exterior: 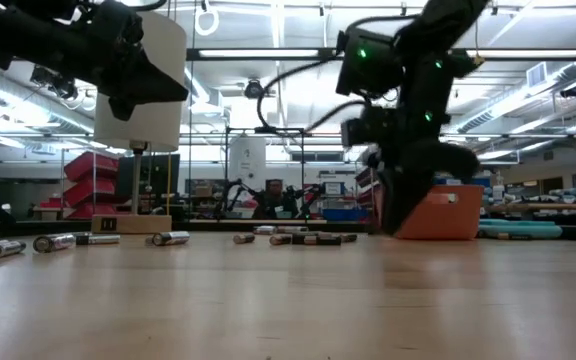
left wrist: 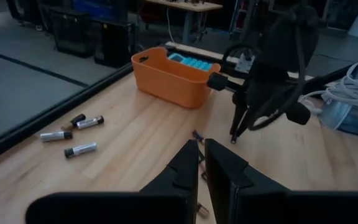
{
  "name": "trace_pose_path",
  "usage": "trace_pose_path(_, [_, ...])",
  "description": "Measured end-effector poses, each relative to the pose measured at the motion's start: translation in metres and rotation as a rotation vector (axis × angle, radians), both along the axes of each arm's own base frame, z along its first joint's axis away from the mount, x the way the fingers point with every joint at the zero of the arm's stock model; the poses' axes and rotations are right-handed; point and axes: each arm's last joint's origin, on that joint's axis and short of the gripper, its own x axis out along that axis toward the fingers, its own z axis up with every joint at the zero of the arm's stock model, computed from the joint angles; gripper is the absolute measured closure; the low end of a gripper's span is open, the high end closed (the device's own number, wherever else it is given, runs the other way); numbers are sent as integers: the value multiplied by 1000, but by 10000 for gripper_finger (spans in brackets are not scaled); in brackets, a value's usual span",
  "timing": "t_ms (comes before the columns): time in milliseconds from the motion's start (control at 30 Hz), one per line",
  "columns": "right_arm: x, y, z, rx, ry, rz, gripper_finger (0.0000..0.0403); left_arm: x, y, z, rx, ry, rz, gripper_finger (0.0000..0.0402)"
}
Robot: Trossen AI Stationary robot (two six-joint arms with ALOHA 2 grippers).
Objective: Sort batteries
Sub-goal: Put the black battery into the orange bin
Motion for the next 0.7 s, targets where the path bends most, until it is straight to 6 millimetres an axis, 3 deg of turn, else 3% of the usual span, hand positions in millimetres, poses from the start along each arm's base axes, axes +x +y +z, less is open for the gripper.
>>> trace_pose_path(300, [-3,-22,29,-7,103,31,396,1,0,2,17,-20,-2,371])
trace_pose_path(467, [-5,-35,62,22,-9,2,396,1,0,6,48,-43,-5,371])
trace_pose_path(600, [-14,-48,93,20,-127,-134,396,1,0,9,81,-68,-5,371])
trace_pose_path(700, [-25,-64,110,-37,-198,-408,396,1,0,9,93,-68,-6,371])
